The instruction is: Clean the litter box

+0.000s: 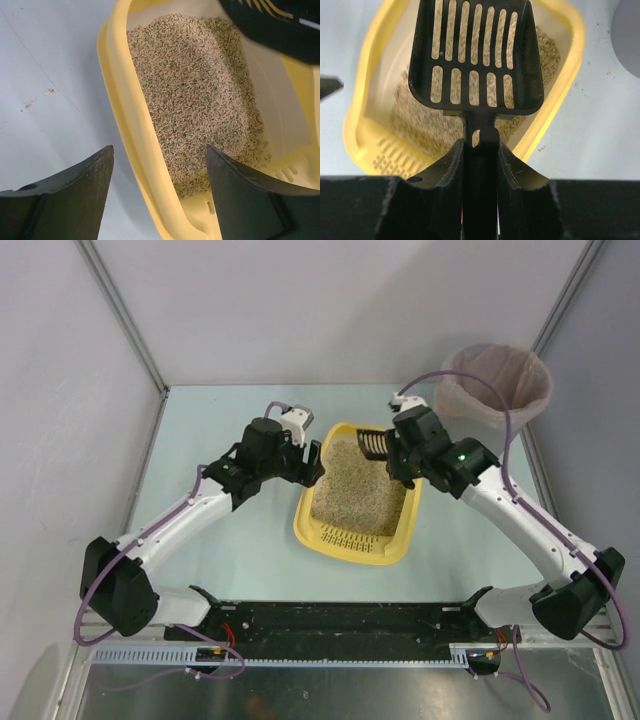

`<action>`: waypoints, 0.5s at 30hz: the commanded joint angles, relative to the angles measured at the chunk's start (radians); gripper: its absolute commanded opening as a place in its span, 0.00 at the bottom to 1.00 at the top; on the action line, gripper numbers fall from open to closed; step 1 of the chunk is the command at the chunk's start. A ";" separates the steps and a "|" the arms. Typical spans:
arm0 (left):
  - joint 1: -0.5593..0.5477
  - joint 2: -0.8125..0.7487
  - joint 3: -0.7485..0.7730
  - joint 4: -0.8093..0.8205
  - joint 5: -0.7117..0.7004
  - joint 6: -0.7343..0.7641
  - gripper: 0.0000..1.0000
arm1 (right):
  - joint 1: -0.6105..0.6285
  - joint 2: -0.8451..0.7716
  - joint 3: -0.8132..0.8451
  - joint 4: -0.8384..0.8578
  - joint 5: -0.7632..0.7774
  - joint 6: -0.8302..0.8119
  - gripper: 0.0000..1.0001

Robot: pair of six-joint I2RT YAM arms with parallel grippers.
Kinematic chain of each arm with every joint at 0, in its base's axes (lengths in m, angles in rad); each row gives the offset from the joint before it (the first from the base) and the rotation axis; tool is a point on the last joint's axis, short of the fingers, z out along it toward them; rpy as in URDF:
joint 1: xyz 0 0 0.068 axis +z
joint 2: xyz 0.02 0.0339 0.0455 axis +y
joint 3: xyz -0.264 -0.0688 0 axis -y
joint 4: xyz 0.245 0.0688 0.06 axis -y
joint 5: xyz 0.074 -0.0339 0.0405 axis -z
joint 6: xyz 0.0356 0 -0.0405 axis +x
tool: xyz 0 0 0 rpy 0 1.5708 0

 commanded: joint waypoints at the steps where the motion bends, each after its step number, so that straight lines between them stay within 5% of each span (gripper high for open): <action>1: 0.002 0.017 -0.006 0.033 0.034 0.018 0.78 | 0.094 0.037 0.101 -0.124 0.111 -0.116 0.00; 8: 0.002 0.068 0.014 0.009 0.065 0.027 0.83 | 0.167 0.282 0.247 -0.298 0.144 -0.215 0.00; 15: 0.004 0.088 0.028 -0.022 0.031 0.040 0.84 | 0.166 0.437 0.293 -0.280 0.156 -0.300 0.00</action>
